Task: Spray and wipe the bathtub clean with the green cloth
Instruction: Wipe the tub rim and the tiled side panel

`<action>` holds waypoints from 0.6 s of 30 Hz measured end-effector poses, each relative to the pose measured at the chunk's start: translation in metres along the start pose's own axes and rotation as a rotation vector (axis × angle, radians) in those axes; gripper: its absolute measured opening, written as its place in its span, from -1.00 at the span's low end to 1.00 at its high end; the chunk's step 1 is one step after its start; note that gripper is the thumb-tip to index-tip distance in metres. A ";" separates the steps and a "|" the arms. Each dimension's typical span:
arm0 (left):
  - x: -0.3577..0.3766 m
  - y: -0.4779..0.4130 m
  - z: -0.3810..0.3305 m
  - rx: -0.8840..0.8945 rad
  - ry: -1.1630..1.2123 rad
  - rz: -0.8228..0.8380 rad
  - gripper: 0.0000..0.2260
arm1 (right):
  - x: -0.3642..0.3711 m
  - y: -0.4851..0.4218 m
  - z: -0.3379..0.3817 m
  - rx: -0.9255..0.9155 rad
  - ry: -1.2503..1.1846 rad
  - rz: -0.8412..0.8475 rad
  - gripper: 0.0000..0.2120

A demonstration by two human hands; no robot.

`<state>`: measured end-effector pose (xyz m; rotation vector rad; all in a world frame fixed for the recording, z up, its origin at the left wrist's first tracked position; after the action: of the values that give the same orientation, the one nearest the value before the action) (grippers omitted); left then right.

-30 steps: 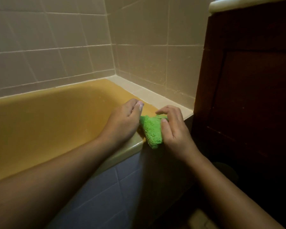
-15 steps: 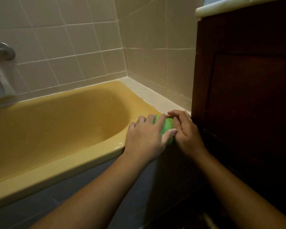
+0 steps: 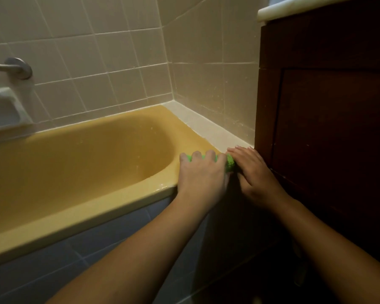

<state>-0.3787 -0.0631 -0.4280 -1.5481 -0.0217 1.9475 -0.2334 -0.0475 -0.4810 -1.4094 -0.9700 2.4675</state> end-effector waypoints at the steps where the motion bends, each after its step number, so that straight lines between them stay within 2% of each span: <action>1: -0.001 0.008 0.007 -0.004 -0.018 -0.047 -0.66 | -0.001 0.000 0.001 -0.006 0.001 -0.006 -0.47; 5: 0.008 0.045 0.041 -0.090 -0.076 -0.151 -0.68 | 0.004 0.001 0.008 -0.072 0.046 -0.047 -0.54; 7: 0.009 0.036 0.031 -0.119 -0.063 -0.138 -0.70 | 0.007 0.001 0.008 -0.095 0.049 -0.055 -0.54; 12: 0.004 0.000 -0.008 -0.036 0.037 -0.083 -0.70 | 0.001 0.000 -0.003 -0.062 0.034 0.018 -0.41; 15: 0.000 0.024 0.017 -0.071 0.009 -0.135 -0.69 | 0.002 -0.002 0.004 -0.090 0.127 0.032 -0.49; 18: -0.001 0.068 0.057 -0.188 -0.065 -0.127 -0.69 | 0.012 -0.012 0.020 -0.145 0.217 0.055 -0.46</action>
<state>-0.4608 -0.0967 -0.4363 -1.5604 -0.3312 1.9392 -0.2583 -0.0423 -0.4751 -1.7286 -1.0925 2.2590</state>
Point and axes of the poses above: each hand's wrist, its own y-axis away from the middle knuckle, its own x-axis out of the palm, z = x × y, the point moved 5 cm from there along -y, towards the middle knuckle, and after that the axes turned 2 degrees about -y, right-handed, at the moved point
